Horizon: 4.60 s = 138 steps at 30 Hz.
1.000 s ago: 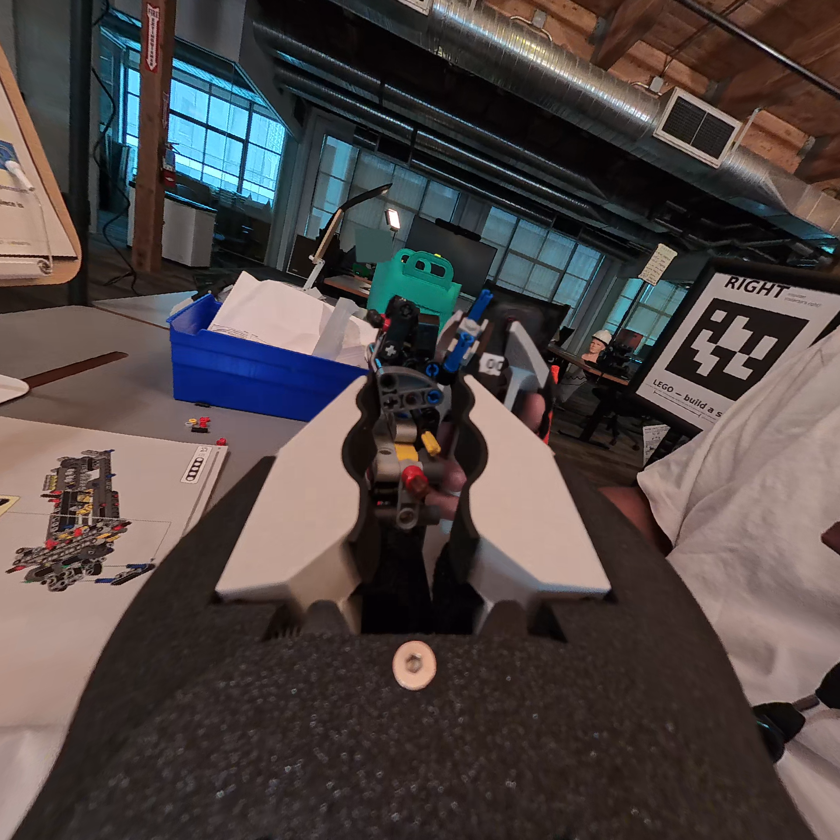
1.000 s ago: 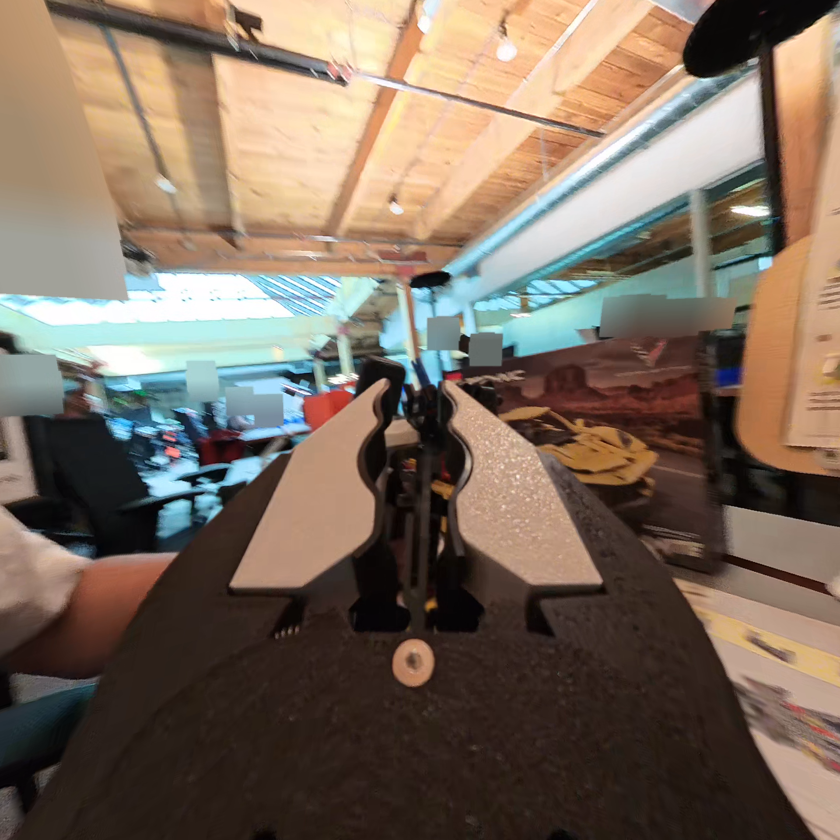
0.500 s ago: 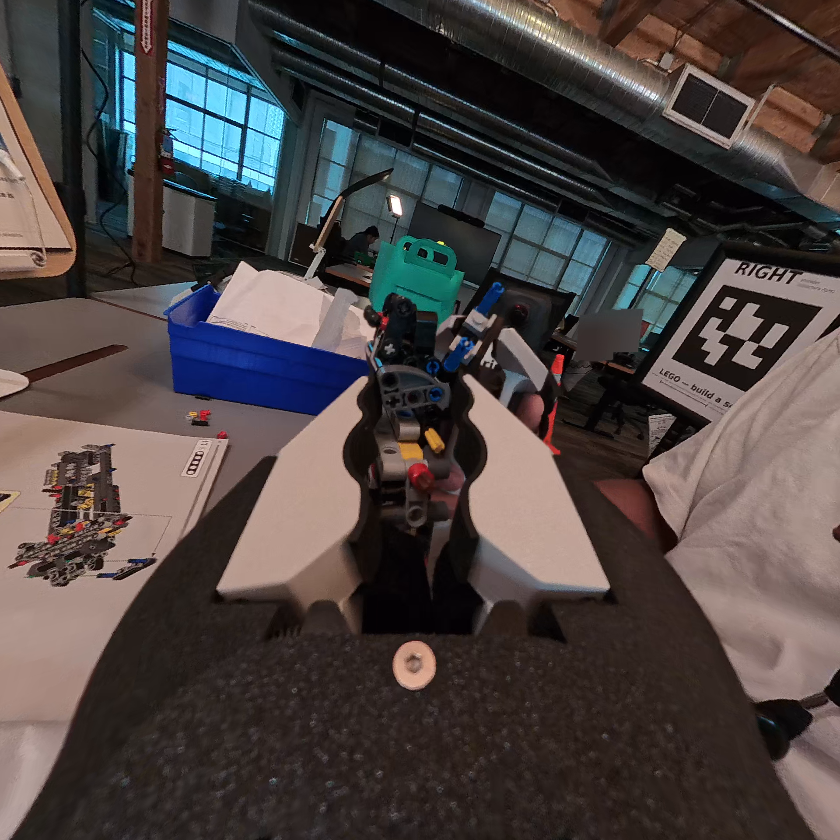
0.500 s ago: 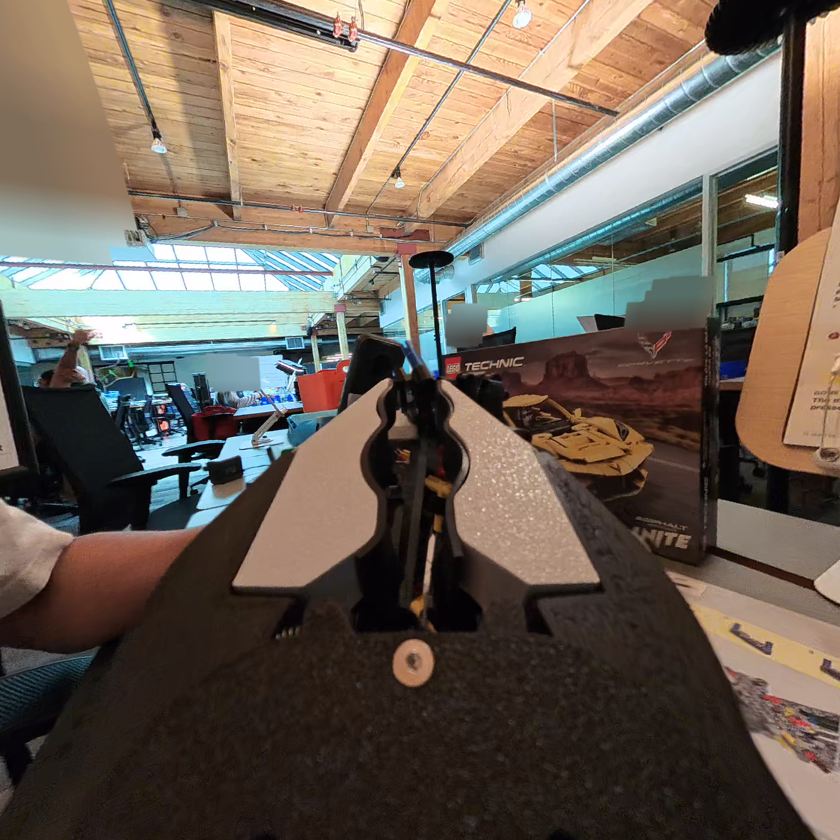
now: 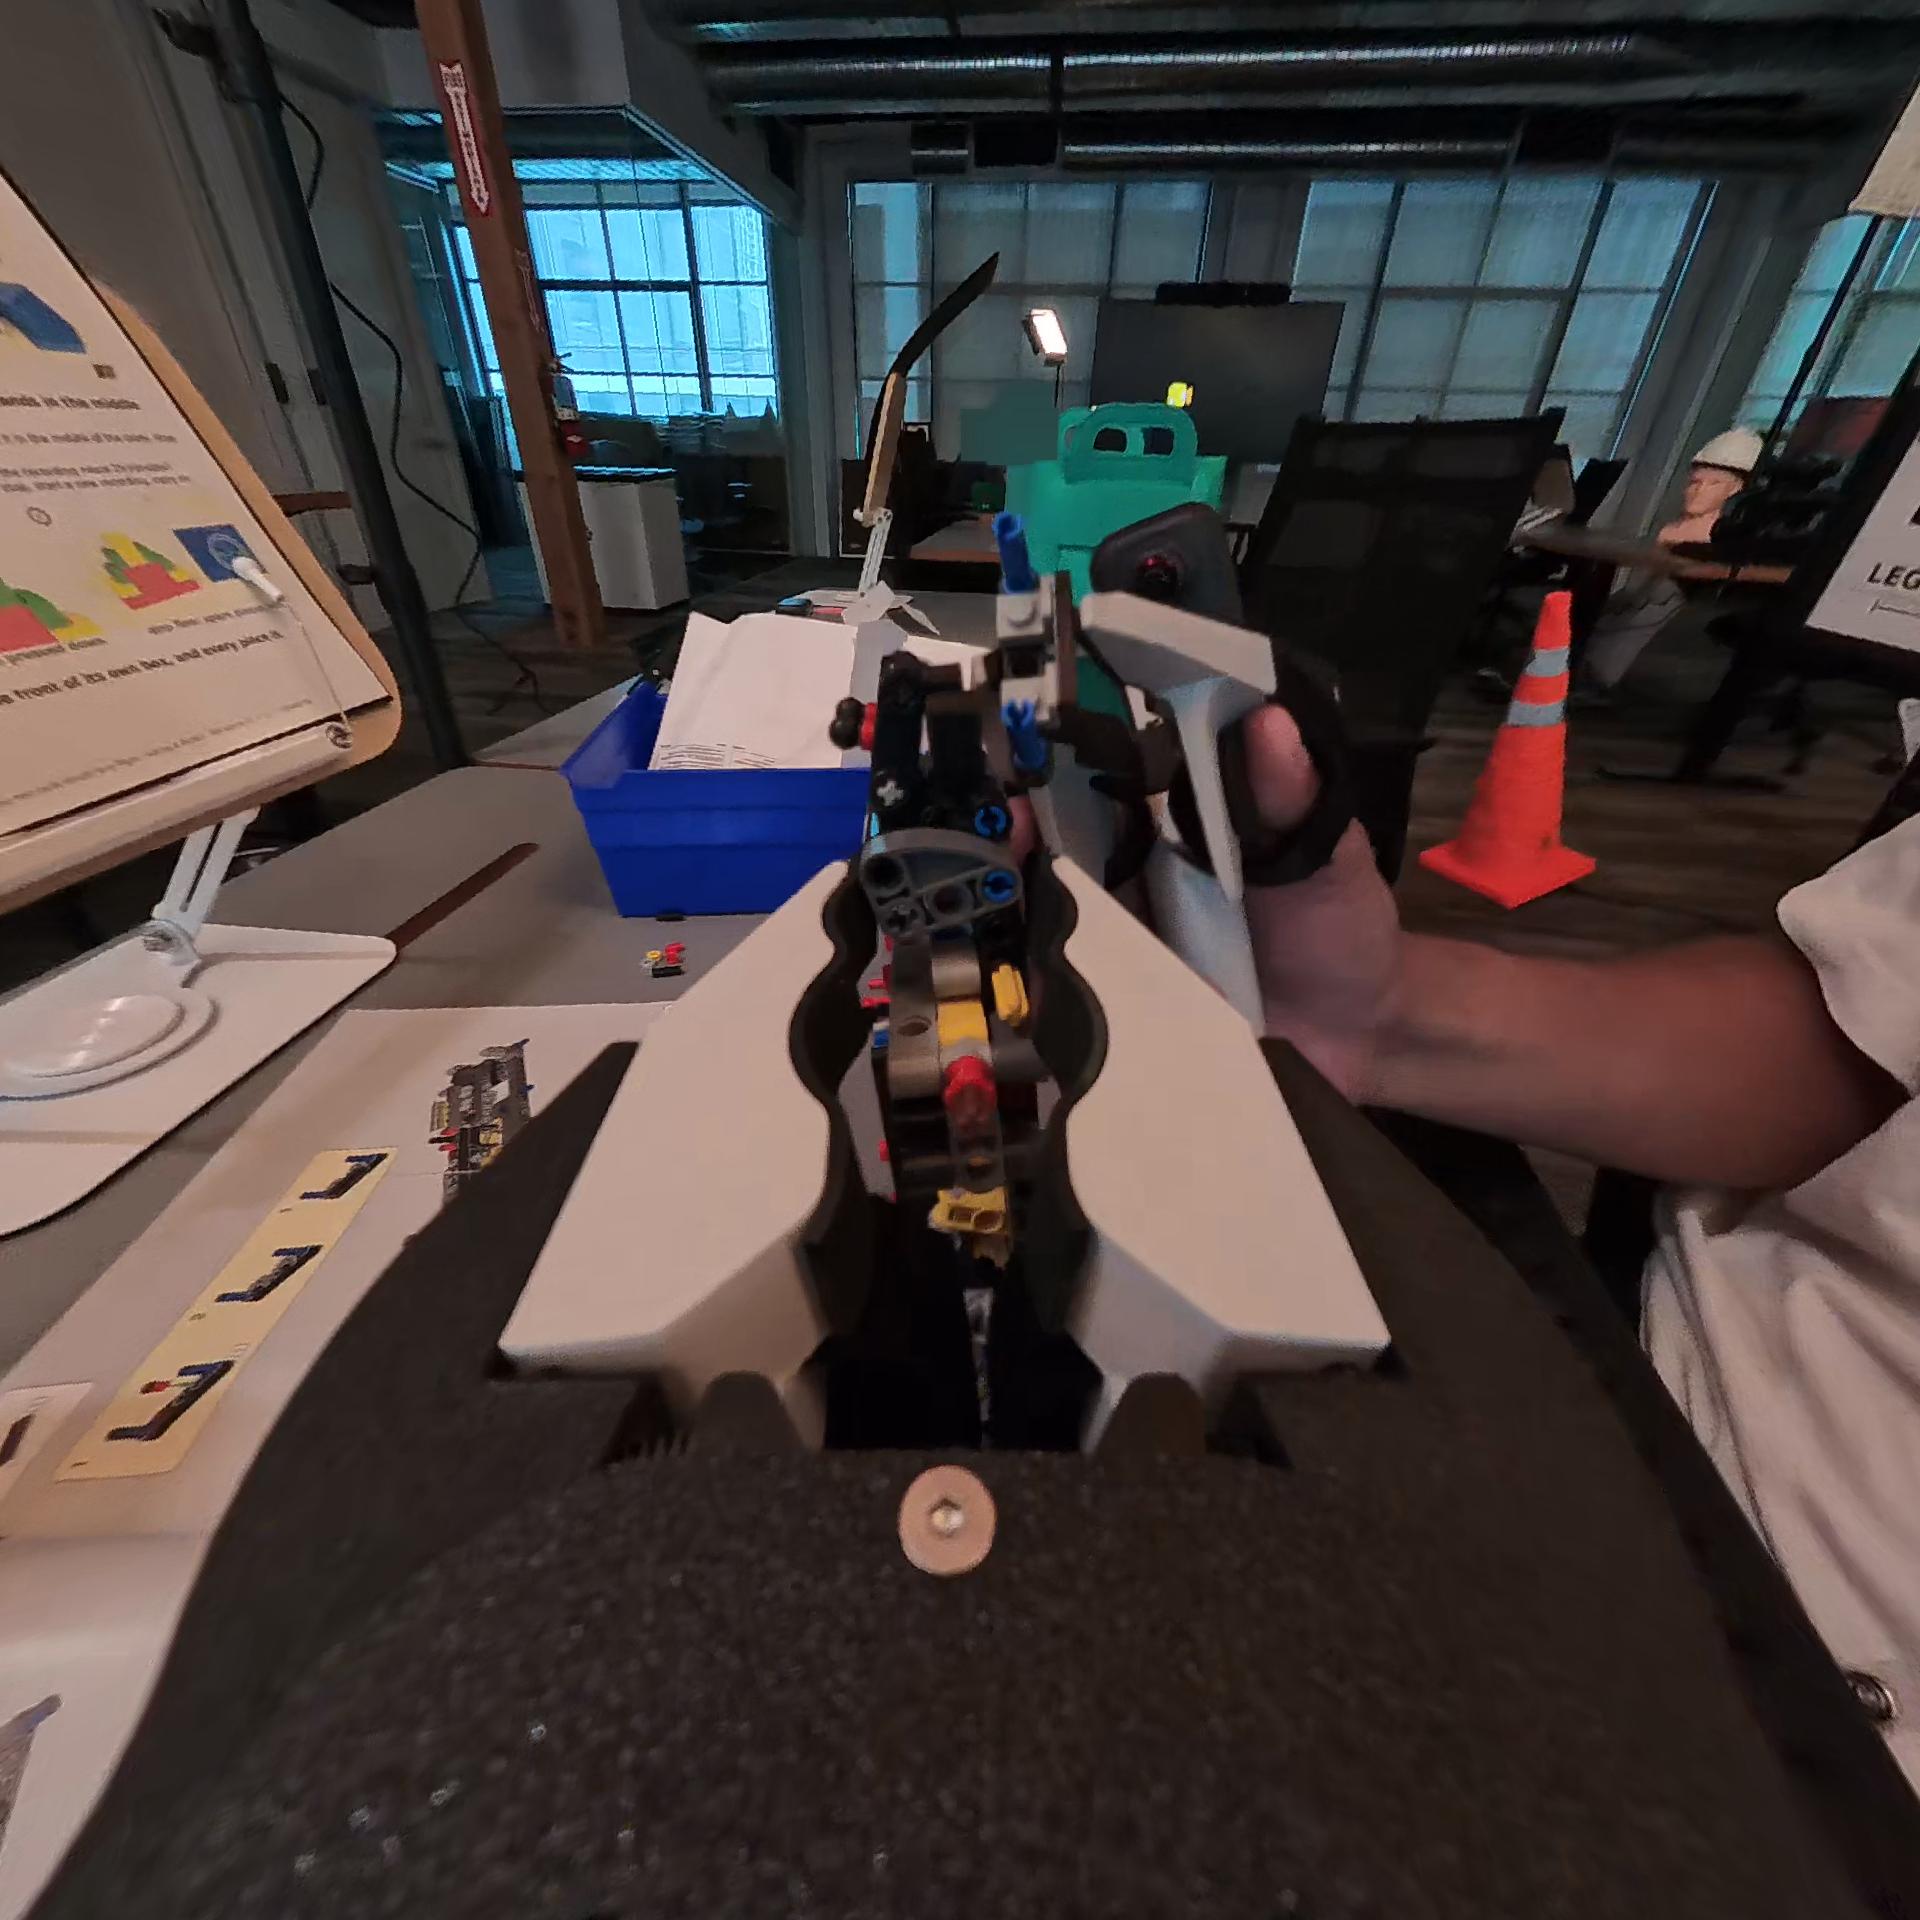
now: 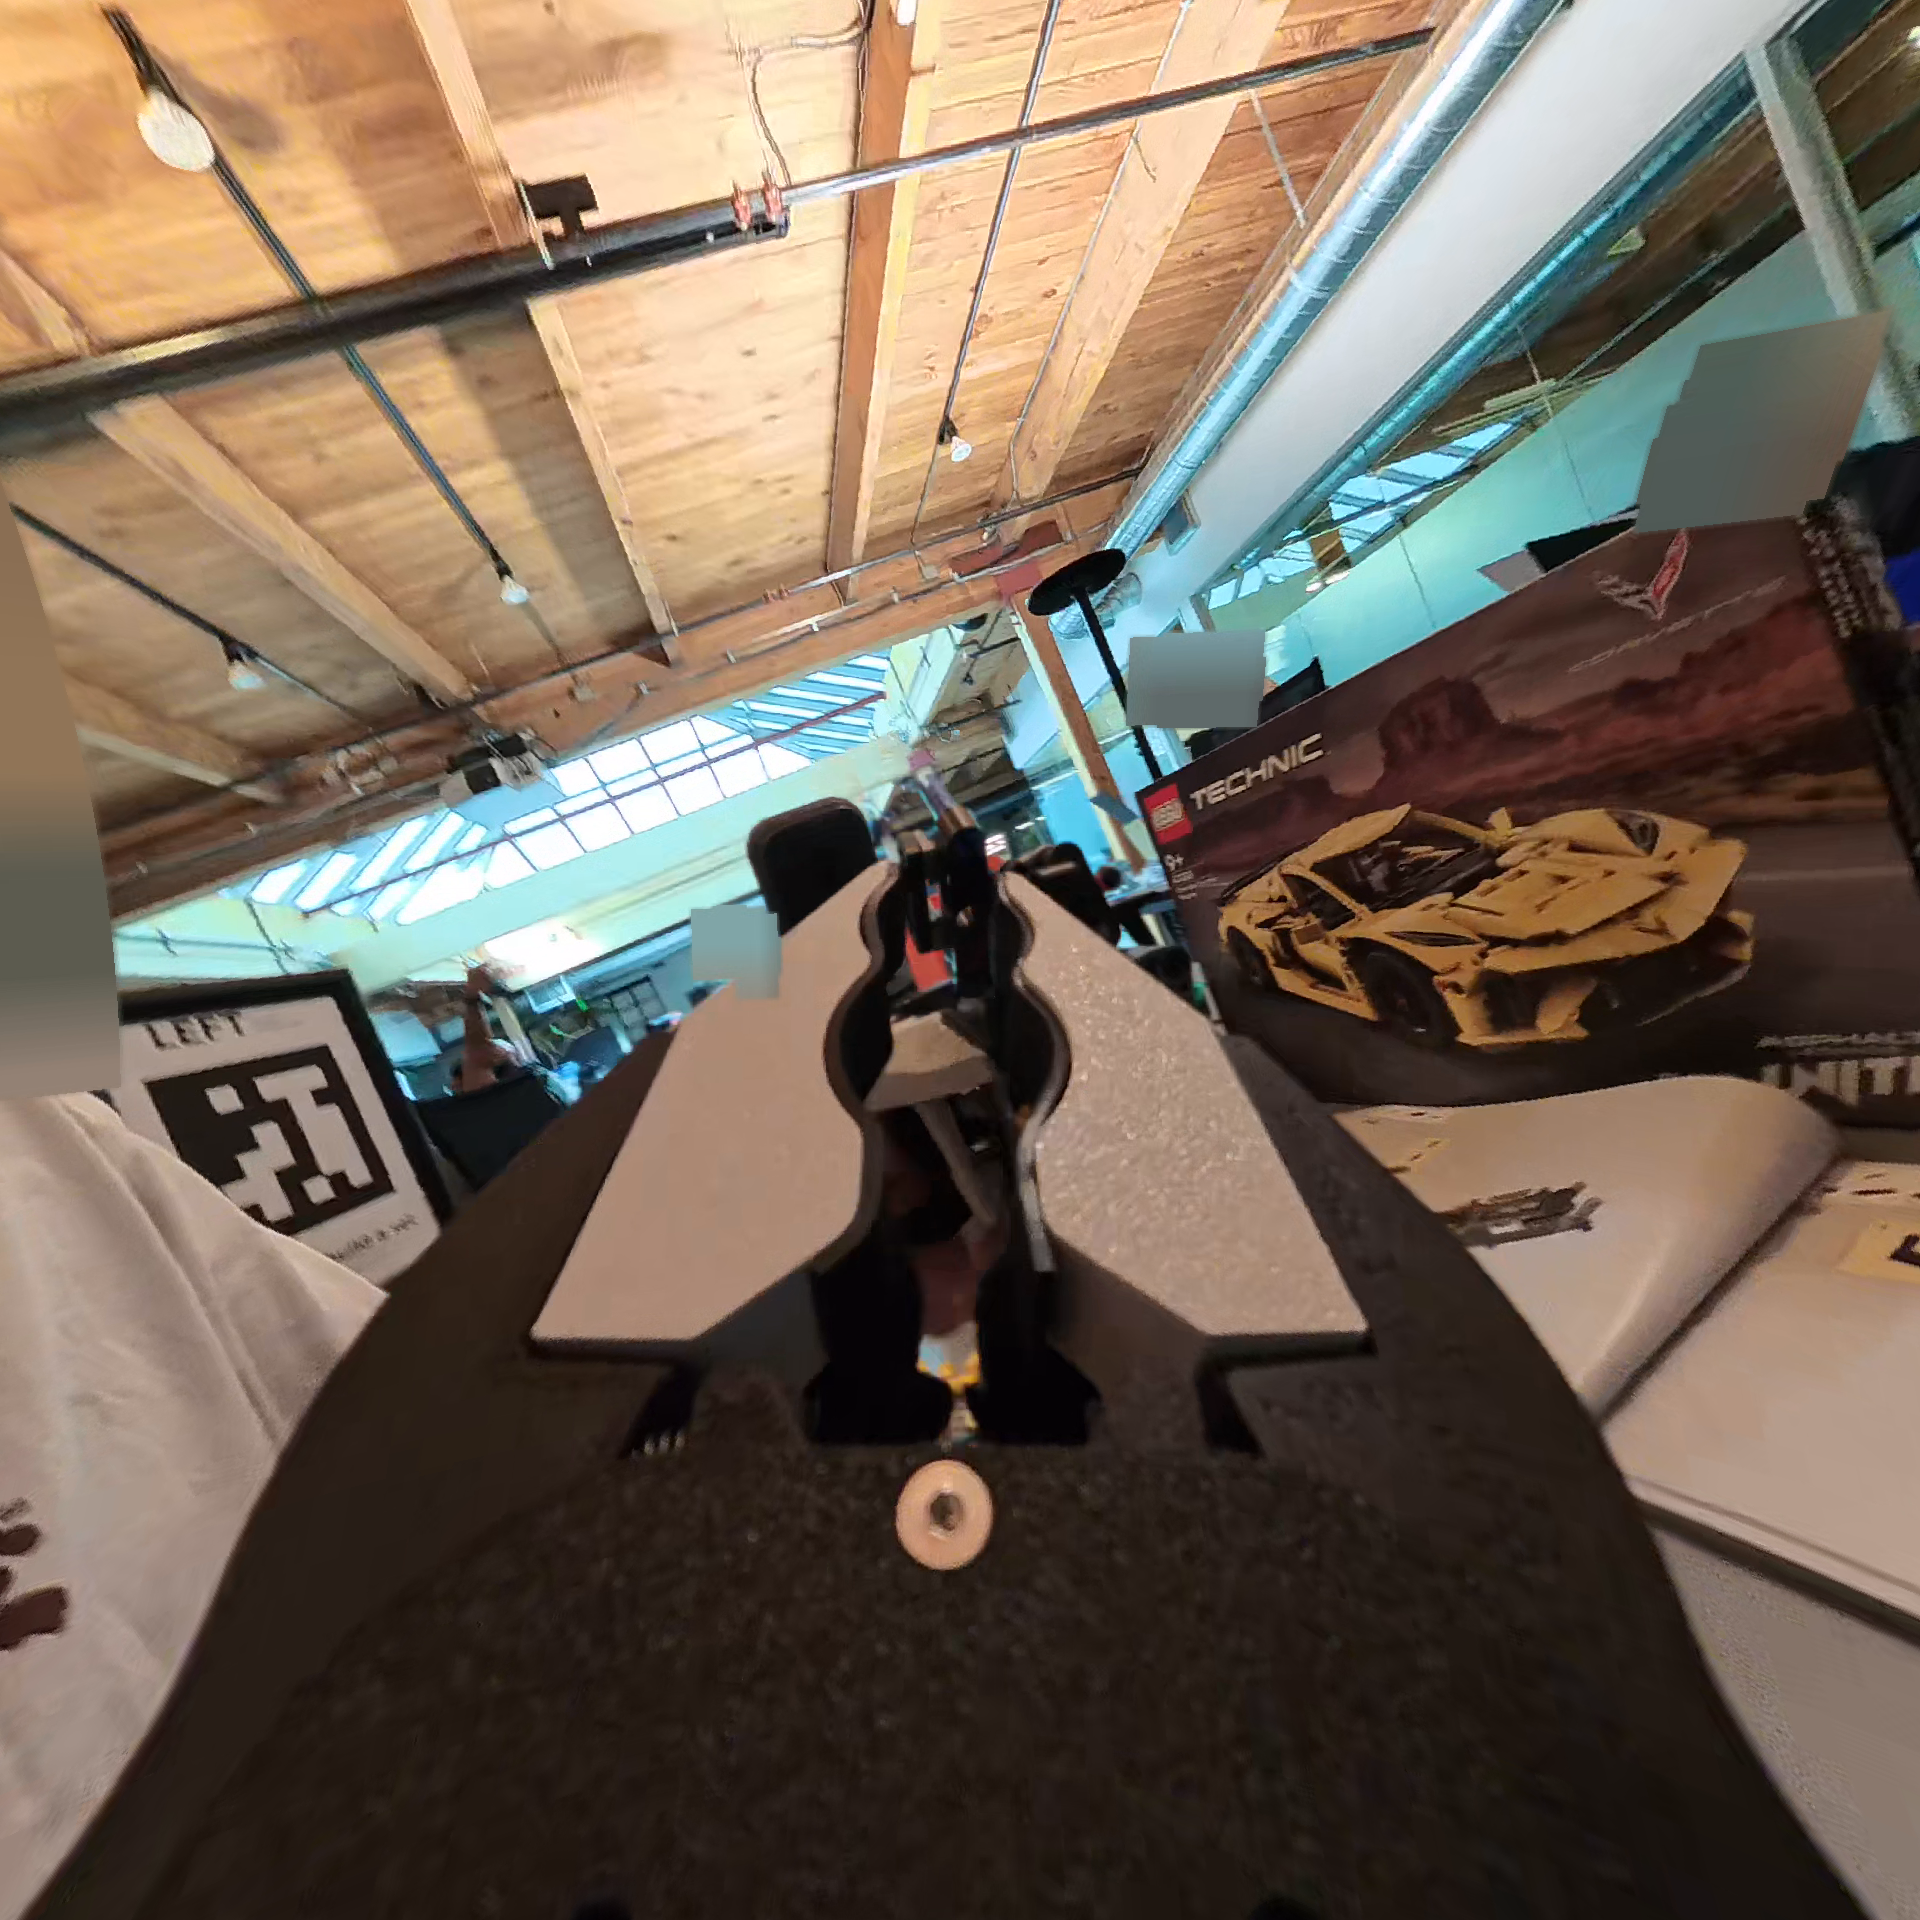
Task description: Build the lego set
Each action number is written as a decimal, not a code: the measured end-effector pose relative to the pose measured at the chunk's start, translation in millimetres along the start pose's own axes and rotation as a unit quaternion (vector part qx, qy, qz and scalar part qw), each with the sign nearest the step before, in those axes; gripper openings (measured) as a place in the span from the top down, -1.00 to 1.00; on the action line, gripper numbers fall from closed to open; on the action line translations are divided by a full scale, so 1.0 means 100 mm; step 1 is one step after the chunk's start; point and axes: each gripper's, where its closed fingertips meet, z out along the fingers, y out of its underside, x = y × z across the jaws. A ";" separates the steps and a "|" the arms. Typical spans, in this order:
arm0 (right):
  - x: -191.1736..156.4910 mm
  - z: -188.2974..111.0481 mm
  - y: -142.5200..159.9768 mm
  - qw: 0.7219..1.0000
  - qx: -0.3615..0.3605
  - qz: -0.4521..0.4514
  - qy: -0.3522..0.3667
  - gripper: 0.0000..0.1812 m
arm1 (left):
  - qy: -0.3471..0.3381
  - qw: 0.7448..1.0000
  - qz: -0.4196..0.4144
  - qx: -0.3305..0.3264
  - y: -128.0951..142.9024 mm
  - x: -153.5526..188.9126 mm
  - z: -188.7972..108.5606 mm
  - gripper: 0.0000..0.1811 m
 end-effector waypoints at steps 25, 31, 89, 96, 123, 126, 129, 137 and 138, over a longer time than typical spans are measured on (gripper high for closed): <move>-0.09 -0.74 0.16 0.899 0.058 0.425 0.089 0.87 | -0.210 0.939 0.265 -0.062 0.18 0.30 0.30 0.74; -0.05 -0.77 0.18 0.899 0.042 0.427 0.090 0.87 | -0.205 0.939 0.267 -0.066 0.21 0.30 0.31 0.74; -0.19 -0.68 0.07 0.879 0.059 0.472 0.027 0.93 | -0.183 0.970 0.161 0.008 0.09 0.28 0.28 0.75; -0.19 -0.64 0.10 0.879 0.052 0.474 0.029 0.93 | -0.182 0.969 0.166 0.009 0.10 0.31 0.29 0.75; -0.21 -0.67 0.08 0.890 0.005 0.455 0.042 0.89 | -0.174 0.963 0.207 -0.008 0.12 0.35 0.29 0.74; -0.21 -0.67 0.07 0.897 -0.001 0.440 0.048 0.93 | -0.168 0.964 0.204 -0.009 0.11 0.36 0.29 0.75; -0.24 -0.66 0.09 0.891 -0.003 0.453 0.034 0.94 | -0.157 0.969 0.193 -0.006 0.12 0.37 0.29 0.75; -0.24 -0.64 0.07 0.876 -0.001 0.483 0.006 0.94 | -0.137 0.976 0.168 0.004 0.08 0.39 0.29 0.75; -0.23 -0.63 0.06 0.874 0.001 0.486 0.008 0.94 | -0.140 0.976 0.169 0.004 0.08 0.39 0.29 0.75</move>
